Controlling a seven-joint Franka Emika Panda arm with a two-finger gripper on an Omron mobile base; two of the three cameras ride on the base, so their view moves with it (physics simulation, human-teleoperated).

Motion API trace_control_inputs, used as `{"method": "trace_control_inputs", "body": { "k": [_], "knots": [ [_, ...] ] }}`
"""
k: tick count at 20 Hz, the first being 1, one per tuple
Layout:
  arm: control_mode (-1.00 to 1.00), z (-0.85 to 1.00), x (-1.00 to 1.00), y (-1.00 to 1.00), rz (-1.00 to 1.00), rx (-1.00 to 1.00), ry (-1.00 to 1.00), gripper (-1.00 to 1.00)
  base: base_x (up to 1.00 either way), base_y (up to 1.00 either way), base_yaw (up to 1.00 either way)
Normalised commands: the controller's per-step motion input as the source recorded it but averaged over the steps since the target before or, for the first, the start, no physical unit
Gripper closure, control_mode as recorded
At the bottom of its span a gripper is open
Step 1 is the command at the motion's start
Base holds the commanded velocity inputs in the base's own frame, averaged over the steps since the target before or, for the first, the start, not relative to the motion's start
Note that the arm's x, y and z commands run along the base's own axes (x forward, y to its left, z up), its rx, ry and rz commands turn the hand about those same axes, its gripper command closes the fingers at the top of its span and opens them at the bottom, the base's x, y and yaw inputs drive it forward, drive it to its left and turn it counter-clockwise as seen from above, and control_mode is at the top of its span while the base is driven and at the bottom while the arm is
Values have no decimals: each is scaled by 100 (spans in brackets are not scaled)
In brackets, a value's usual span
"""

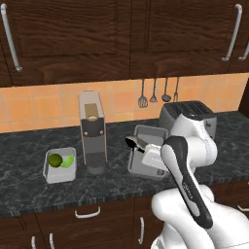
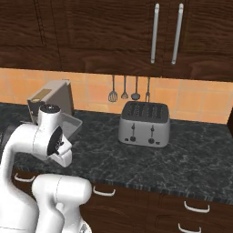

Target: Take the meat container that has the fish and place it on the second highest rack of the freezer. Then take the vegetable container that has the lemon wedge and lime and place it on the highest rack of the freezer.

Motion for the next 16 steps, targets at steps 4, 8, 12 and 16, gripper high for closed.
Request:
{"method": "trace_control_inputs", "body": {
  "k": [4, 8, 12, 16],
  "knots": [
    [-100, 53, -9, -12, 6, 0, 24, 100, 0, 0, 0],
    [-100, 37, -10, 0, 6, 3, 24, 100, 0, 0, 0],
    [-100, 19, -21, -2, 7, 7, 16, 100, 0, 0, 0],
    [-100, -11, -68, -7, 1, 0, 1, 100, 0, 0, 0]
  ]
}}
